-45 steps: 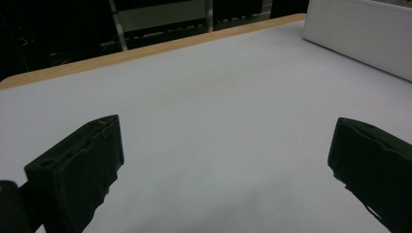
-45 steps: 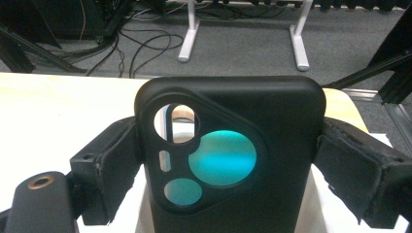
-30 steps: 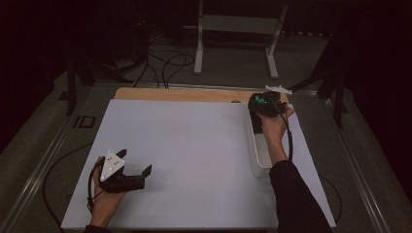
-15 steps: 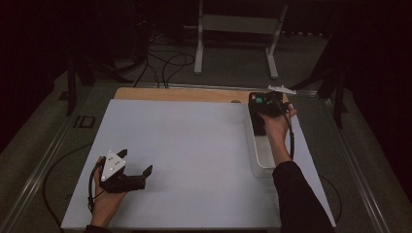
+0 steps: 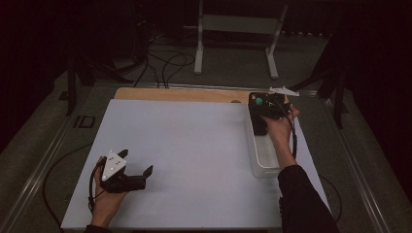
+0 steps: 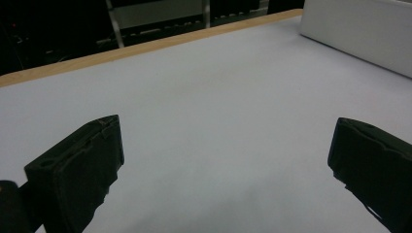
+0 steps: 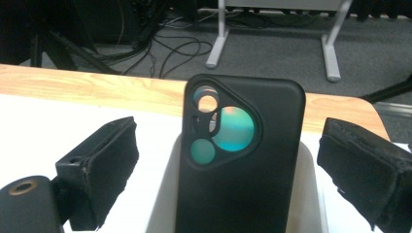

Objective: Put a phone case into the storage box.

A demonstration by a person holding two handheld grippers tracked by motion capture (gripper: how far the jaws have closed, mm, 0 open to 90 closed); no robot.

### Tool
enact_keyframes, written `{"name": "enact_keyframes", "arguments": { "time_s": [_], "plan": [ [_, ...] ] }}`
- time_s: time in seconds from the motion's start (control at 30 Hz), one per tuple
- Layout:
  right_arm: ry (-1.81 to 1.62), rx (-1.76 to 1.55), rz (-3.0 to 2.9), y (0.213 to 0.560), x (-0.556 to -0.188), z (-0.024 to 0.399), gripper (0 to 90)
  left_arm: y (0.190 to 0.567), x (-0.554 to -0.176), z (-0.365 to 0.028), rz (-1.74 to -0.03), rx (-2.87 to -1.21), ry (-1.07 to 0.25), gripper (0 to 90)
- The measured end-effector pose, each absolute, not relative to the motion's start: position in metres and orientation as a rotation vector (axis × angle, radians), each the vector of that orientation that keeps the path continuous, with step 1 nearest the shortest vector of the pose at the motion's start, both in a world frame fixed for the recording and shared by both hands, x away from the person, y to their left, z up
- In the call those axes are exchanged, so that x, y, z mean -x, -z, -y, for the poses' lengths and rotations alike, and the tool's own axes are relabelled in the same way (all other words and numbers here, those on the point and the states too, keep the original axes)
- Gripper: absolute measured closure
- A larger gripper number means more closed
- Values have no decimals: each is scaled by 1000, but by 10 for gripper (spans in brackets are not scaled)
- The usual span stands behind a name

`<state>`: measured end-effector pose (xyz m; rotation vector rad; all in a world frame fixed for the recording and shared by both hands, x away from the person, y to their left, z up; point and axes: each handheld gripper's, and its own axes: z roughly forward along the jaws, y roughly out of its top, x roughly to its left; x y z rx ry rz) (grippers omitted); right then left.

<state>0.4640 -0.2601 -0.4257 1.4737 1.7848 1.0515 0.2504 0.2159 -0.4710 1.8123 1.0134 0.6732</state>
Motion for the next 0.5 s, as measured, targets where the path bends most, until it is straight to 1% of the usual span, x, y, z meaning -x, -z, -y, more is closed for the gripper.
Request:
{"name": "enact_keyframes", "arguments": {
  "time_s": [0.5],
  "plan": [
    [-1154, -1340, -1868, 409, -433, 254, 75, 470, -250, -217, -1017, -1801, -664, 3]
  ]
}}
